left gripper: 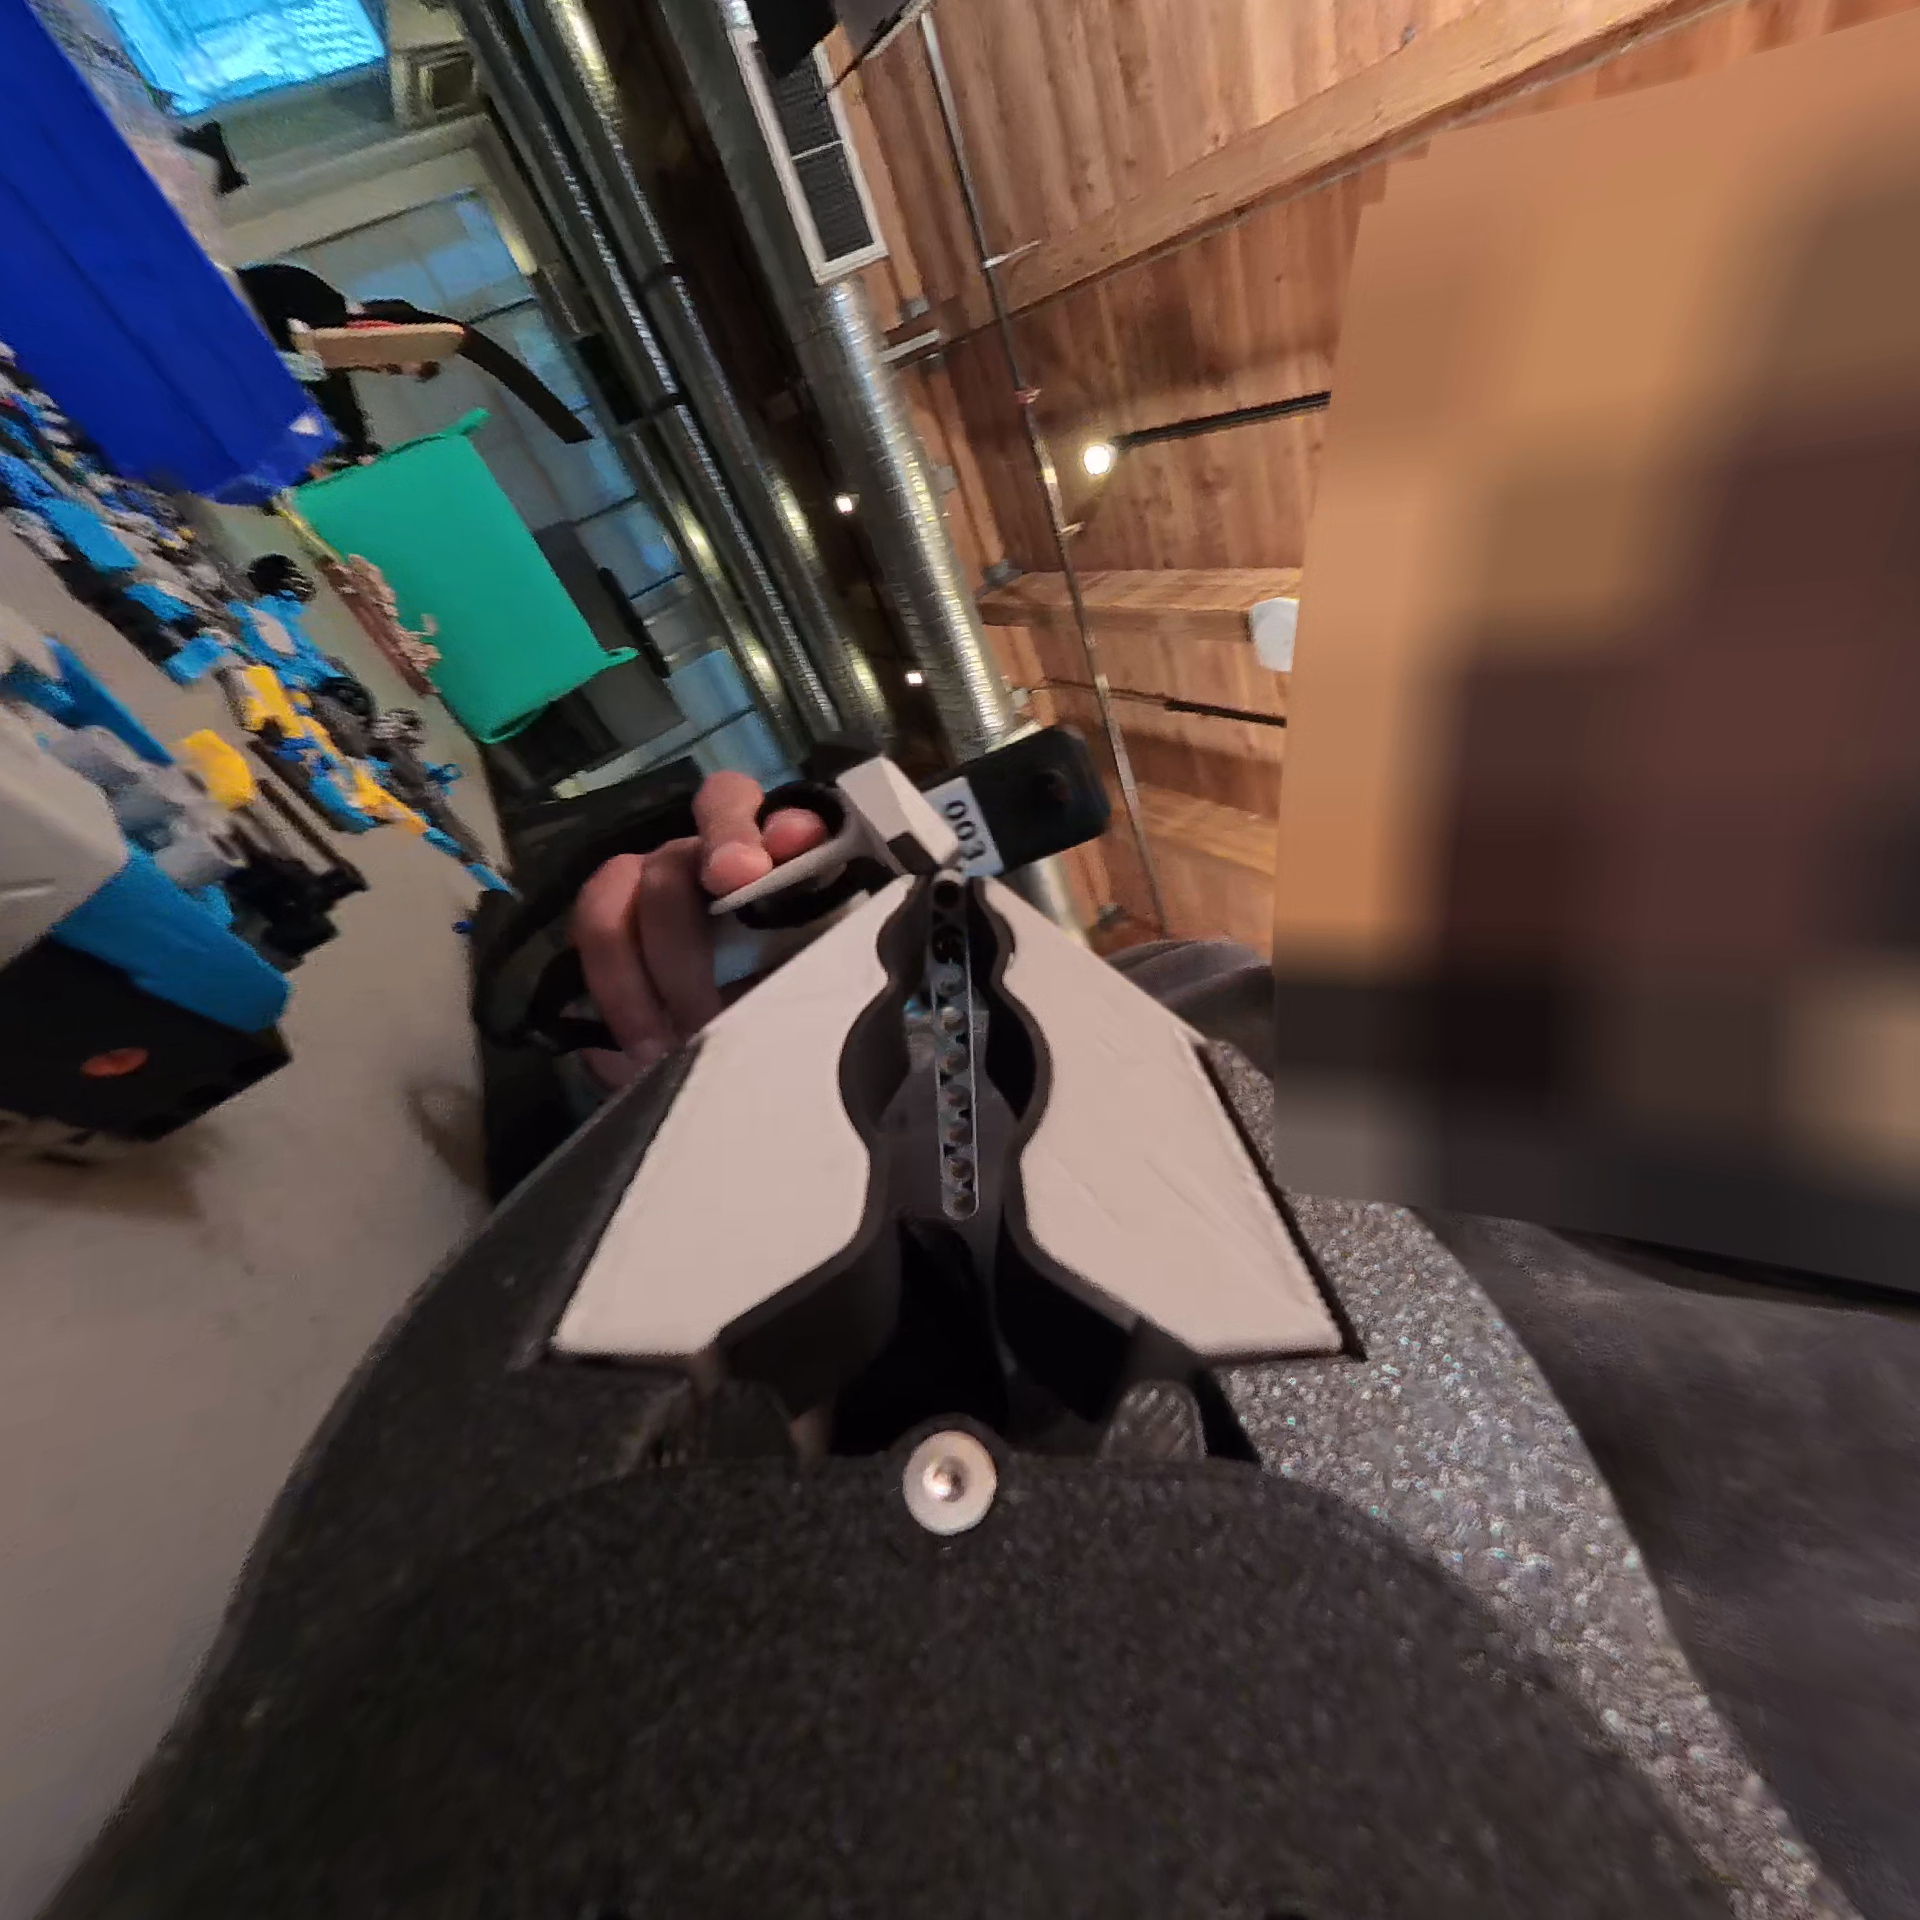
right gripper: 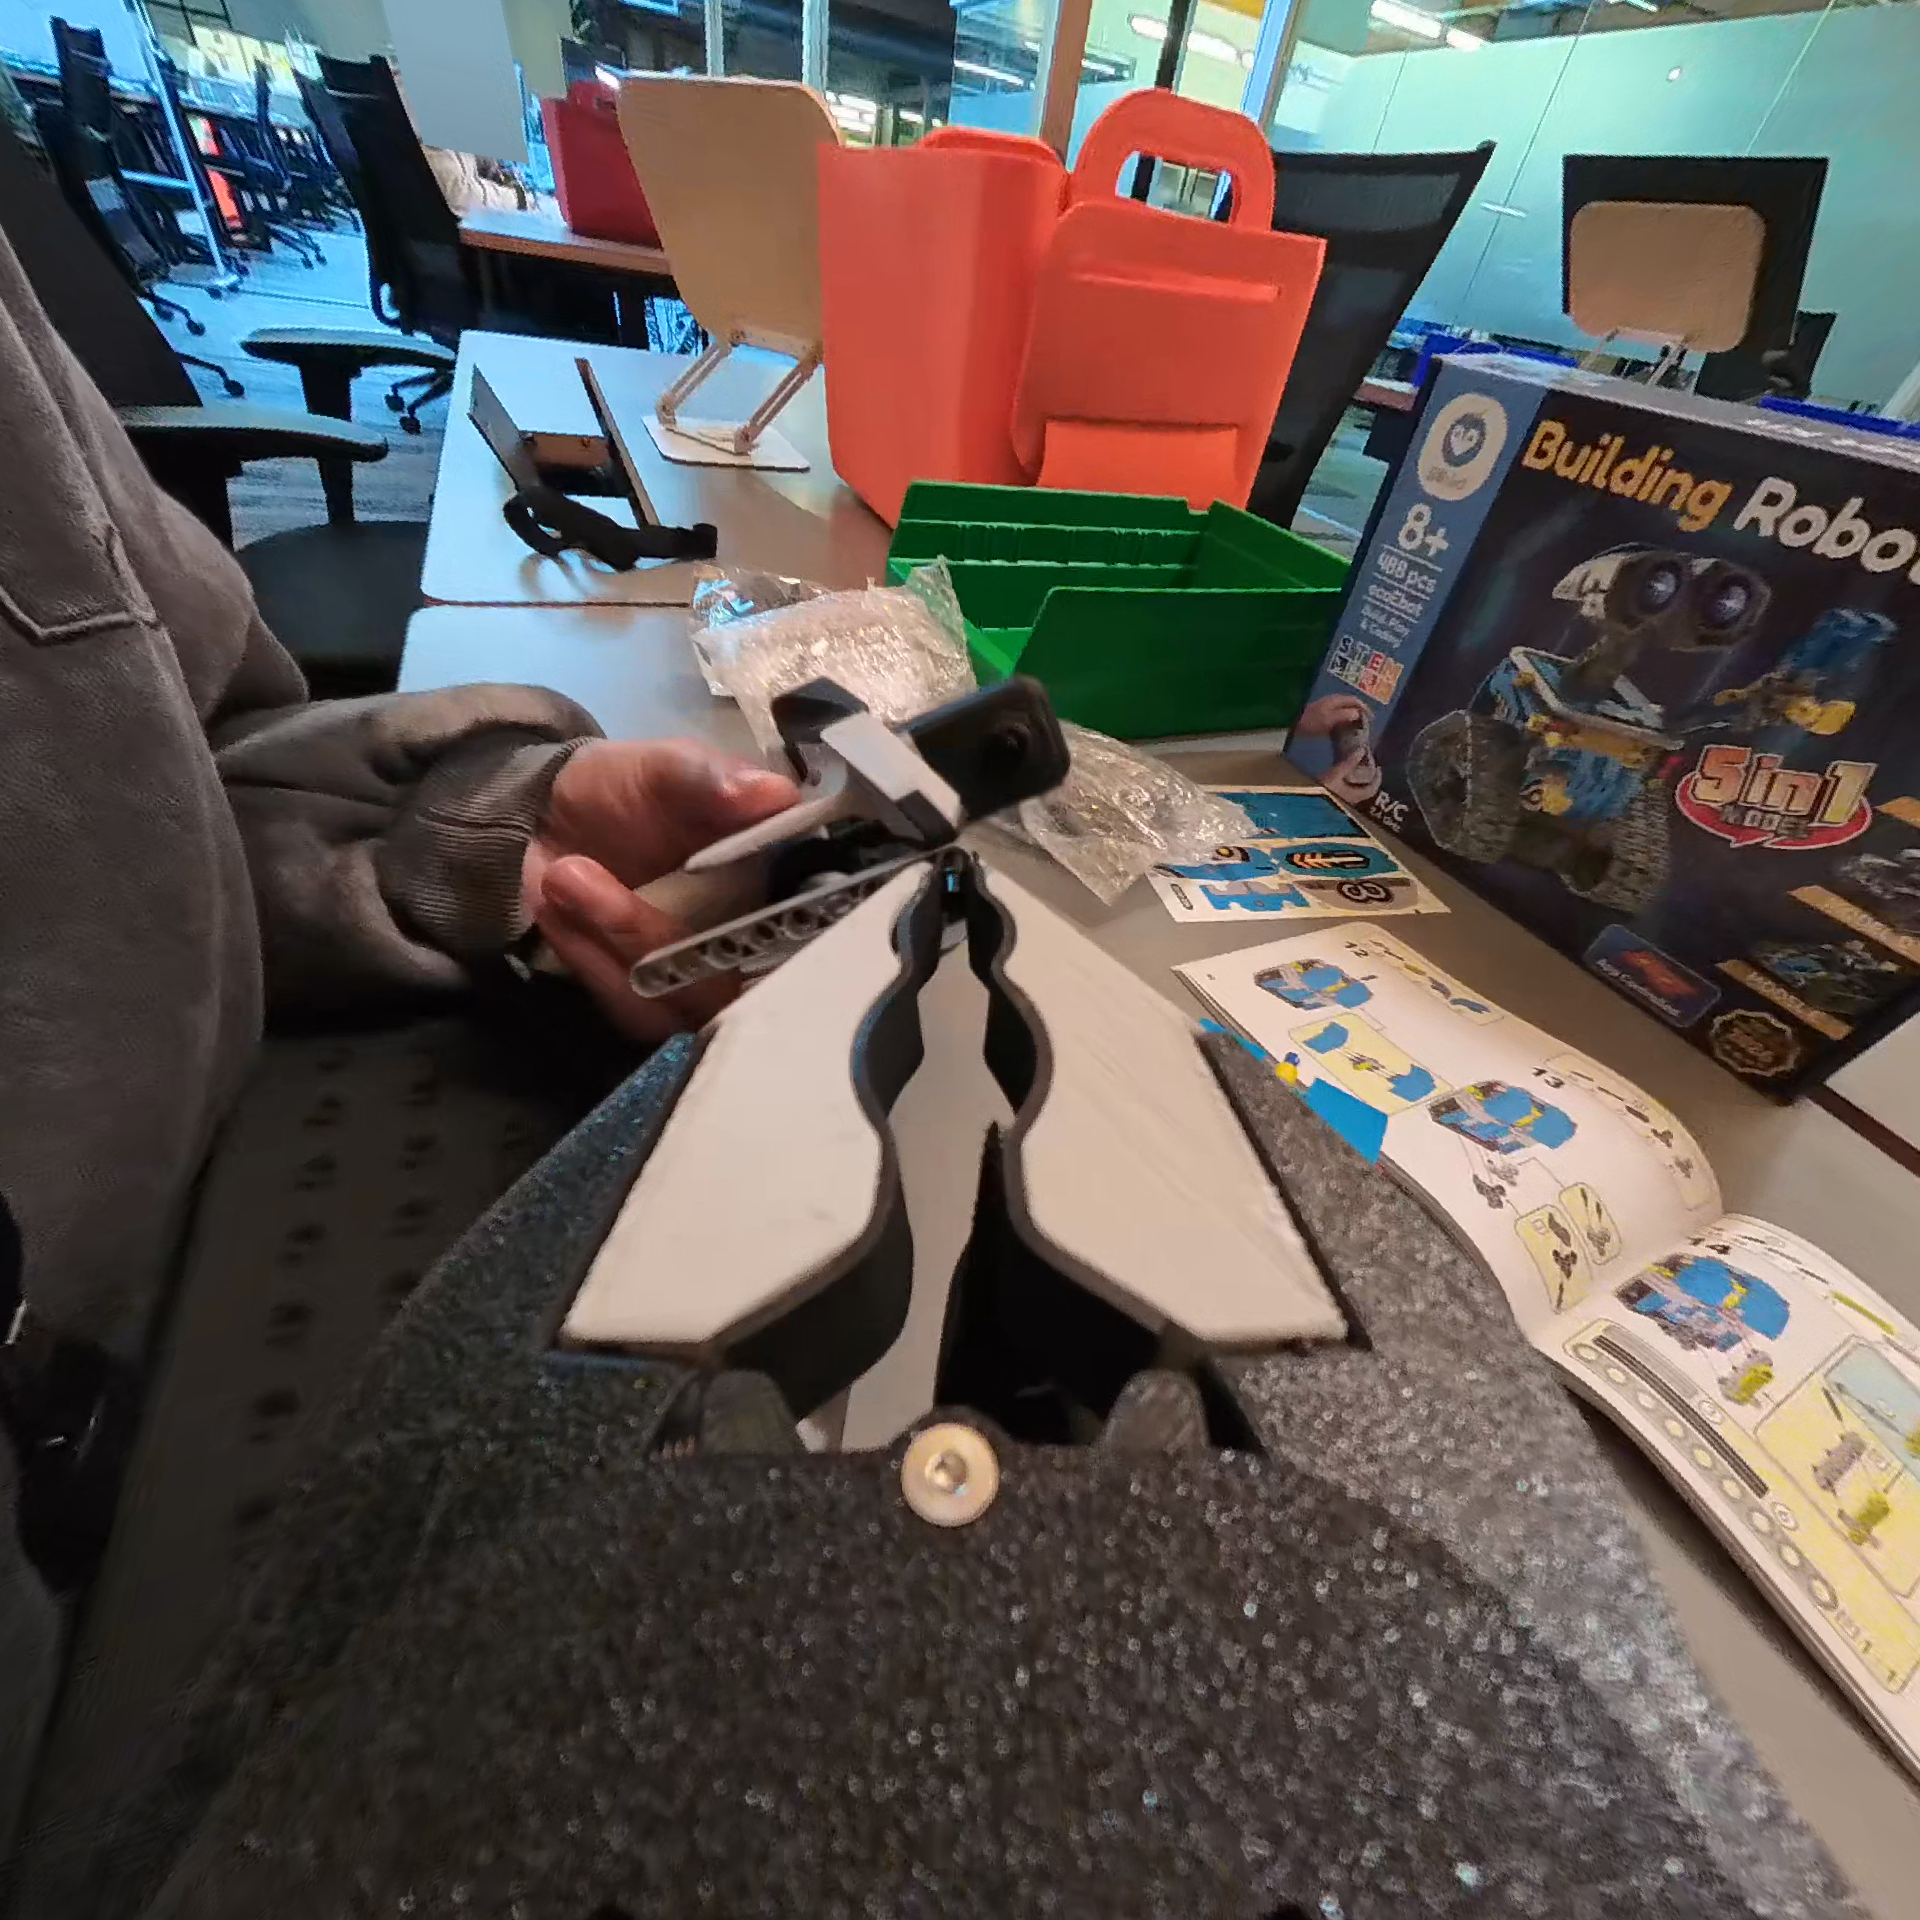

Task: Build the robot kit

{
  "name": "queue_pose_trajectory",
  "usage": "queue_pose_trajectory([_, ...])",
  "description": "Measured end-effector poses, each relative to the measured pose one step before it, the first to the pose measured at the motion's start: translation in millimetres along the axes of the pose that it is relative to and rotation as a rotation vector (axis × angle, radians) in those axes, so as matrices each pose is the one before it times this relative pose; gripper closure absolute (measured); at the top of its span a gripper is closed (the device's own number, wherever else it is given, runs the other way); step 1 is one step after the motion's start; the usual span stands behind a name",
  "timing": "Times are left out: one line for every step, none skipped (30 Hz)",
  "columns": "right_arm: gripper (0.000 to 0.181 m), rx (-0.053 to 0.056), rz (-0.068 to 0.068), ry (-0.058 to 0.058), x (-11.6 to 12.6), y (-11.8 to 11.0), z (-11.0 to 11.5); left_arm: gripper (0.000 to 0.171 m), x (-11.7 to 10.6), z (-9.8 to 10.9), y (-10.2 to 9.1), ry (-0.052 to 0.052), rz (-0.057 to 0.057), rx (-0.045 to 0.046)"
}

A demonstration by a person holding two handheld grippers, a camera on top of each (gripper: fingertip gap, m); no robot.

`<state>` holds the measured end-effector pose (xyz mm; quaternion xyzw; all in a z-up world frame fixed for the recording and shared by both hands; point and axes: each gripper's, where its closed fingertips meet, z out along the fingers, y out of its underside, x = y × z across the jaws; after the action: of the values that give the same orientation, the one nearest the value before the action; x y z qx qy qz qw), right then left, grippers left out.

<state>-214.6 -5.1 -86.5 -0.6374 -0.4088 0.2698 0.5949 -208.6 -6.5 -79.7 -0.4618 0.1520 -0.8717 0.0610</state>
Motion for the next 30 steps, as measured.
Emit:
queue_pose_trajectory([0.177, -0.0181, -0.0066, 0.0068, 1.22, 2.93, 0.48, 0.165, -3.42, -0.82, 0.02, -0.0385, 0.0268, -0.00697])
queue_pose_trajectory([0.177, -0.0282, -0.0189, 0.0141, 1.30, 4.60, 0.99, 0.166, -4.65, -1.10, -0.16, -0.0467, 0.0295, -0.00590])
queue_pose_trajectory([0.177, -0.0249, -0.0197, 0.0137, 0.82, 4.10, 0.96, 0.166, -3.30, -1.00, 0.42, -0.0378, 0.0292, -0.00864])
queue_pose_trajectory([0.177, -0.0059, -0.0030, -0.0012, -0.86, 1.11, 0.33, 0.166, -0.43, -0.38, 0.93, -0.0166, 0.0209, -0.01053])
queue_pose_trajectory([0.177, 0.0073, 0.0115, -0.0123, -0.97, -0.73, -0.37, 0.166, 0.38, 0.24, 0.95, -0.0053, 0.0103, -0.00804])
queue_pose_trajectory([0.177, 0.0017, 0.0089, -0.0110, -0.37, 0.59, -0.28, 0.166, -0.24, 0.13, 0.82, -0.0040, 0.0015, -0.00742])
queue_pose_trajectory([0.177, 0.0010, 0.0056, -0.0099, -0.60, 0.72, -0.12, 0.166, -0.34, 0.00, 1.02, -0.0013, -0.0027, -0.00710])
queue_pose_trajectory([0.177, 0.0044, -0.0005, -0.0077, -0.96, 0.07, -0.40, 0.166, 0.63, 0.29, 1.01, 0.0074, -0.0062, -0.00588])
queue_pose_trajectory([0.177, 0.0106, -0.0085, -0.0016, -0.79, -1.28, -0.64, 0.166, 1.17, 0.27, 0.31, 0.0147, -0.0126, -0.00085])
queue_pose_trajectory([0.177, 0.0057, -0.0051, 0.0072, 0.49, -1.11, 0.12, 0.166, 0.53, 0.18, -0.96, 0.0114, -0.0120, 0.00719])
queue_pose_trajectory([0.177, 0.0051, -0.0076, 0.0161, 1.65, -0.68, 0.62, 0.166, 0.36, -0.20, -1.73, 0.0093, -0.0078, 0.01186])
queue_pose_trajectory([0.177, 0.0134, 0.0039, 0.0110, 1.34, -1.63, 0.79, 0.166, 0.50, -0.31, -2.04, 0.0126, -0.0110, 0.01329])
queue_pose_trajectory([0.177, 0.0060, 0.0211, 0.0065, 1.88, -0.25, 0.85, 0.166, -1.40, -0.57, -2.05, 0.0060, -0.0185, 0.01512])
queue_pose_trajectory([0.176, -0.0100, 0.0119, 0.0105, 2.93, 2.50, 1.15, 0.166, -2.81, -0.79, -1.86, -0.0045, -0.0178, 0.01141])
queue_pose_trajectory([0.175, -0.0033, 0.0061, 0.0097, 2.48, 1.06, 0.13, 0.166, -1.18, -0.46, -0.79, -0.0034, -0.0052, 0.00366])
queue_pose_trajectory([0.171, 0.0090, 0.0073, -0.0031, 0.14, -1.58, -0.71, 0.166, -0.18, -0.32, -0.17, -0.0031, 0.0052, 0.00031])
queue_pose_trajectory([0.169, 0.0084, 0.0080, -0.0130, -1.17, -1.57, -0.94, 0.166, -0.20, -0.42, -0.53, -0.0038, 0.0040, 0.00243])
queue_pose_trajectory([0.169, -0.0010, 0.0085, -0.0069, -0.02, 0.59, -0.39, 0.166, -0.02, -0.54, -0.76, 0.0007, -0.0019, 0.00401])
queue_pose_trajectory([0.167, -0.0041, 0.0062, -0.0050, -0.13, 1.46, -0.01, 0.166, 0.39, -0.26, -0.18, 0.0034, -0.0024, 0.00161])
queue_pose_trajectory([0.167, -0.0024, 0.0018, -0.0048, -0.72, 0.89, 0.26, 0.166, 0.55, 0.05, 0.51, 0.0018, 0.0018, -0.00258])
queue_pose_trajectory([0.167, -0.0024, -0.0038, 0.0016, -0.10, 0.32, 0.17, 0.166, 0.20, 0.21, 0.47, -0.0006, 0.0035, -0.00279])
queue_pose_trajectory([0.169, 0.0007, -0.0094, 0.0072, 0.61, -0.36, -0.36, 0.166, -0.13, -0.06, 0.13, -0.0015, 0.0012, -0.00048])
queue_pose_trajectory([0.173, 0.0060, -0.0085, 0.0019, -0.09, -1.36, -0.85, 0.166, 0.04, -0.10, 0.02, 0.0006, -0.0010, -0.00057])
queue_pose_trajectory([0.176, 0.0036, -0.0034, 0.0046, 0.70, -0.70, -0.54, 0.165, 0.12, 0.04, 0.47, 0.0013, -0.0008, -0.00180])
queue_pose_trajectory([0.177, -0.0033, -0.0001, -0.0026, 0.08, 0.69, 0.00, 0.166, -0.63, 0.08, 0.13, -0.0031, 0.0002, -0.00071])
queue_pose_trajectory([0.177, -0.0055, 0.0043, -0.0020, 0.45, 1.15, 0.04, 0.166, -0.74, -0.01, 0.09, -0.0038, -0.0002, -0.00016])
queue_pose_trajectory([0.177, 0.0028, -0.0004, -0.0016, -0.26, -0.29, -0.43, 0.166, 0.37, 0.41, 0.49, 0.0033, 0.0004, -0.00181])
queue_pose_trajectory([0.177, 0.0069, -0.0060, -0.0018, -0.71, -1.22, -0.54, 0.165, 1.03, 0.39, 0.40, 0.0070, 0.0001, -0.00141])
queue_pose_trajectory([0.177, 0.0016, -0.0030, 0.0017, -0.12, -0.31, 0.08, 0.166, 0.17, -0.01, -0.16, 0.0029, -0.0025, 0.00146])
queue_pose_trajectory([0.177, -0.0024, 0.0029, -0.0010, -0.14, 0.76, 0.57, 0.166, -0.06, -0.34, -0.14, 0.0013, -0.0026, 0.00184])
